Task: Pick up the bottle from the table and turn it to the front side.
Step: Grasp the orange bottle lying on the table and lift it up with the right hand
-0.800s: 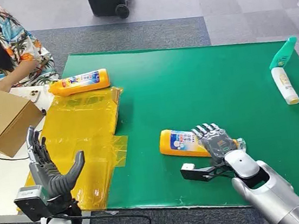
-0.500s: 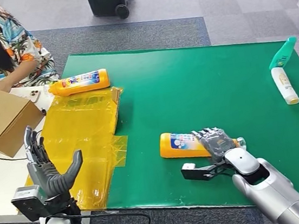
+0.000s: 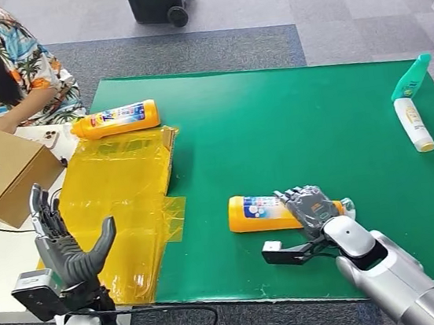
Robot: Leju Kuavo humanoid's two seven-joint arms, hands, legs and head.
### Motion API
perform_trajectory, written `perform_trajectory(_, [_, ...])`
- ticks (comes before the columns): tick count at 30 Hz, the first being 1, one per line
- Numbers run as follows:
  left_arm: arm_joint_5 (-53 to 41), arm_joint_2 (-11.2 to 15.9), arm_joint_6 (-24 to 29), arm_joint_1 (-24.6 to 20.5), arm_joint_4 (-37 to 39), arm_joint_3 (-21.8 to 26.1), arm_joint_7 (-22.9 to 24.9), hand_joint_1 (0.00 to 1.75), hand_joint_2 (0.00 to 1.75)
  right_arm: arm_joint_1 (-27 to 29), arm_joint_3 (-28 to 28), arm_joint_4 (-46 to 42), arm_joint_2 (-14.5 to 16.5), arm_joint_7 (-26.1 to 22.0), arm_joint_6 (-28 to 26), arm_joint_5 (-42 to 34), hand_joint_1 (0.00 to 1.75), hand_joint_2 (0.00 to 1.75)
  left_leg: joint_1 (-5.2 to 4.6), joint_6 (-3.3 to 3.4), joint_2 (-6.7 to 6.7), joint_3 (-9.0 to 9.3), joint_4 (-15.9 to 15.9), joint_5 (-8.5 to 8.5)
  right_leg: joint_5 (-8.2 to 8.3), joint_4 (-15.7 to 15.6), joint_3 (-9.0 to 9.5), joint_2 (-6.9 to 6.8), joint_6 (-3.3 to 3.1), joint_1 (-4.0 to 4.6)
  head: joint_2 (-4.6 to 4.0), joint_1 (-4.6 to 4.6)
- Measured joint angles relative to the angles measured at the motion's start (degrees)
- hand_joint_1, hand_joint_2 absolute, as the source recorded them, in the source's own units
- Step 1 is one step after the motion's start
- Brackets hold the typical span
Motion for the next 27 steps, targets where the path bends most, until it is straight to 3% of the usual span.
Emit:
perform_trajectory(7, [-0.02,-0.1,0.19,-0.14,0.0,0.08,0.01,0.0,1.75,2.28,-0.6,-0.67,2.95,1.8,-10.71,2.7,1.75,1.75,0.01,-0.01,0.0,-0.01,0.0,-0.01,-0.01,0.0,-0.03,0.0,0.0,0.01,-0.01,-0.01])
perform_trajectory(20, [-0.02,-0.38,1.17,-0.4,0.02,-1.14,0.96,0.0,1.75,9.68,-10.21,-5.33,12.09,3.1,-22.01,1.82,1.75,1.75,0.0,0.0,0.0,-0.02,0.0,-0.01,-0.02,0.0,-0.05,0.0,0.0,0.01,-0.01,-0.01])
perform_trajectory(24, [1.75,-0.37,-1.72,-0.79,0.38,-2.42,1.98,0.0,1.75,10.85,-12.26,-6.21,14.55,0.71,-23.45,-1.82,1.75,1.75,0.01,-0.01,0.0,-0.01,0.0,-0.01,-0.02,0.0,-0.05,0.0,-0.01,0.01,0.01,-0.01])
perform_trajectory(27, [4.6,-0.19,-6.75,-1.39,1.13,-3.9,3.01,0.0,1.75,11.44,-13.06,-6.51,16.27,-1.99,-24.27,-5.75,1.75,1.75,0.0,-0.01,0.0,-0.02,0.0,-0.01,-0.02,0.0,-0.05,0.0,-0.01,0.01,0.0,-0.01])
